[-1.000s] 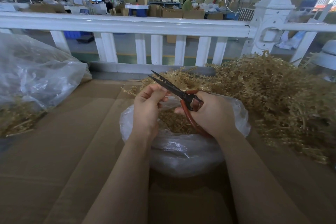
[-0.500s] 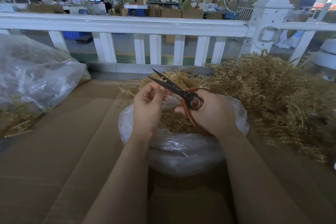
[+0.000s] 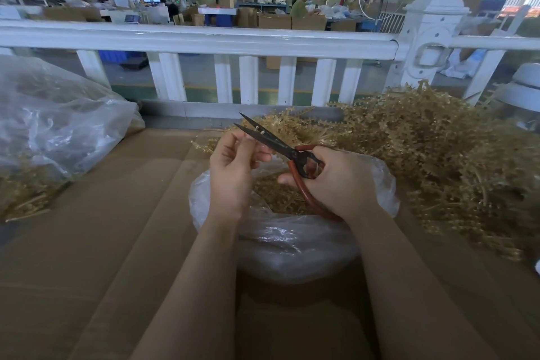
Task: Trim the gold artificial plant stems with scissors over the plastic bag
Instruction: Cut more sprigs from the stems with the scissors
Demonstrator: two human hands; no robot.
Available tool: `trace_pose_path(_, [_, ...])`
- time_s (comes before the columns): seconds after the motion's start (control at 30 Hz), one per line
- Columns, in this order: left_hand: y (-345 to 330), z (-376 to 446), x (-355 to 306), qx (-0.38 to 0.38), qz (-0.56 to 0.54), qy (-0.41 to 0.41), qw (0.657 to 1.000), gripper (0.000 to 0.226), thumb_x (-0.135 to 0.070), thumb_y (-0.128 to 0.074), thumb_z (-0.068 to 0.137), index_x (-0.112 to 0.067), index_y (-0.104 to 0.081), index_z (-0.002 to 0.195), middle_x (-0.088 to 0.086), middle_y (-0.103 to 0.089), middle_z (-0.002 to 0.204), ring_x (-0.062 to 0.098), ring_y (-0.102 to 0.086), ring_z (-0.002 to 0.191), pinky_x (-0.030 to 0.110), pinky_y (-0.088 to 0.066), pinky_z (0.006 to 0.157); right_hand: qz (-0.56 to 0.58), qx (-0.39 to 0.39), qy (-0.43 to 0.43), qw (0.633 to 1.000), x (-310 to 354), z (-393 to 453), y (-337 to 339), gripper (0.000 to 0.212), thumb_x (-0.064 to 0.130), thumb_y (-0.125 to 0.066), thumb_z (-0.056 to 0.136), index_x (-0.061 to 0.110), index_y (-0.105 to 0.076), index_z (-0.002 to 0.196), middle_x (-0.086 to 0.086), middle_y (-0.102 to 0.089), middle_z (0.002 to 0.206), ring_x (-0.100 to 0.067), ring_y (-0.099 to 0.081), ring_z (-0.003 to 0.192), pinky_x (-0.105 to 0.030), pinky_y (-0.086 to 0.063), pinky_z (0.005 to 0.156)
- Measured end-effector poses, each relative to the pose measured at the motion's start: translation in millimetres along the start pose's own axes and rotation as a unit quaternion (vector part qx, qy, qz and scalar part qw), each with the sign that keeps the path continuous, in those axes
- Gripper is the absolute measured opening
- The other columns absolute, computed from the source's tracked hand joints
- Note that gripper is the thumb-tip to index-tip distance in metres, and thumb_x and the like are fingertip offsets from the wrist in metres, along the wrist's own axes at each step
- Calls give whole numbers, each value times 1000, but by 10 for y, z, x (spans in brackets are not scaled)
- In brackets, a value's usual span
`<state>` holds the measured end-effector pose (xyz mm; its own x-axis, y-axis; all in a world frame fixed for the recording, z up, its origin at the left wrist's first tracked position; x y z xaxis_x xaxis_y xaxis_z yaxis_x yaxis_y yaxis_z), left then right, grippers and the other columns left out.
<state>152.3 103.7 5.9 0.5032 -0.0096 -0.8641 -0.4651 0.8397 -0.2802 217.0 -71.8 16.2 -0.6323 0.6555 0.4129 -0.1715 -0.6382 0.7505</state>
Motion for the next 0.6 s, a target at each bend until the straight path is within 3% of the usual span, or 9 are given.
trace_pose_path(0.33, [10, -10, -5, -10, 28, -15, 999, 24, -17, -51, 100, -29, -64, 85, -7, -68, 76, 10, -62, 72, 18, -47, 68, 17, 2, -6, 1000, -38, 9, -34, 52, 94, -52, 60, 43, -51, 68, 17, -58, 59, 5, -53, 56, -17, -34, 48])
trace_pose_path(0.6, [8, -8, -18, -11, 26, -20, 999, 19, -15, -51, 102, -21, -63, 89, -8, -68, 73, 7, -62, 70, 16, -47, 67, 15, 3, -11, 1000, -58, 18, -44, 63, 94, -54, 61, 36, -65, 83, 17, -59, 62, 4, -55, 61, -20, -42, 52])
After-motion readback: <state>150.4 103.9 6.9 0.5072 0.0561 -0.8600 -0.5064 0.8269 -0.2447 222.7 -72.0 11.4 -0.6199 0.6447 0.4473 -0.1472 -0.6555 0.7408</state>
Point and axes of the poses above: each hand's wrist, its own z-axis towards the middle knuckle, its own y-axis out of the back of the hand, x = y × z, the point moved 10 cm from there along z, towards the middle knuckle
